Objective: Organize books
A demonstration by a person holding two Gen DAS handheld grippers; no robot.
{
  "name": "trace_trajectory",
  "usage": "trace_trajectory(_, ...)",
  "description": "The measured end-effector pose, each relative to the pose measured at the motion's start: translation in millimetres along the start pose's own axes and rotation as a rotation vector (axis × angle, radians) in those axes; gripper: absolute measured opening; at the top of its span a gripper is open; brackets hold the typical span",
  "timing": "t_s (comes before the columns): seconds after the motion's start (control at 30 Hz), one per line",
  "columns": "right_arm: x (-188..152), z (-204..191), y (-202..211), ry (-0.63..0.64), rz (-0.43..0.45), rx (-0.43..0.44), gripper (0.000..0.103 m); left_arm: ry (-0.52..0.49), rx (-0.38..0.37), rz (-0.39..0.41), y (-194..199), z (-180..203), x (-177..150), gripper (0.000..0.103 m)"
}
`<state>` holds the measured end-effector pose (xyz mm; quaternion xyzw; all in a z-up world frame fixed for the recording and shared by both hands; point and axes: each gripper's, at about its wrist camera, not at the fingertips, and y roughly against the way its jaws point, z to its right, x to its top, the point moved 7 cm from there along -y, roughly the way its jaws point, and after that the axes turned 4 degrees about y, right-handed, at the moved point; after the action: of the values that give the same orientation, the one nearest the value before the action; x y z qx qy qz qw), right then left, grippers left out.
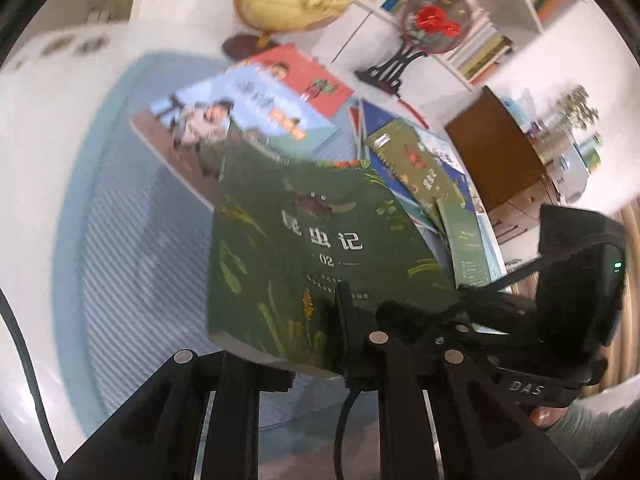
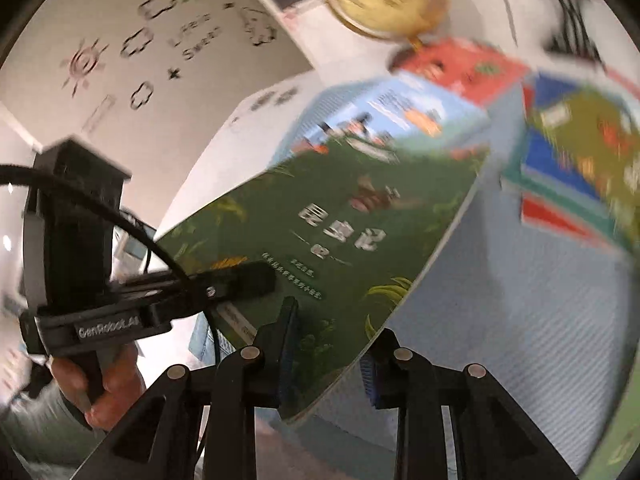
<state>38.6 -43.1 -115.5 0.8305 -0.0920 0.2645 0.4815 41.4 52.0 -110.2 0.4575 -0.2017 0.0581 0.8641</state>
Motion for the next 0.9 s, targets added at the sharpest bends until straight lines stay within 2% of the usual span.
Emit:
trace_trajectory(0.17, 21.1, -32.8, 8.8, 0.101, 0.045, -0.038, 0.027, -0.027, -0.035, 0.072, 36.4, -11.7, 16.1, 0.014)
trace_trajectory(0.3, 51.6, -61.0, -2.4, 0.156, 0.067, -0.006, 0.027, -0.002, -0.020, 0.151, 68.8, -37.4, 37.9, 0.014)
trace_trajectory(0.53, 108.9, -115.8, -88.4, 0.233, 0.031, 0.053, 0.028, 0.095, 0.096, 0.249, 99.1, -131.4, 73.8, 0.014)
trace_trajectory(0.67, 123.2, -135.6, -144.5, 0.242, -0.027, 0.090, 0.029, 0.158, 0.154, 0.238, 93.4, -190.4, 83.5, 0.014)
trace_trajectory(0.9, 139.1, -148.3, -215.1, 0.198, -0.107, 0.111, 0.029, 0.274, 0.187, 0.237, 86.7, -250.9, 85.4, 0.016)
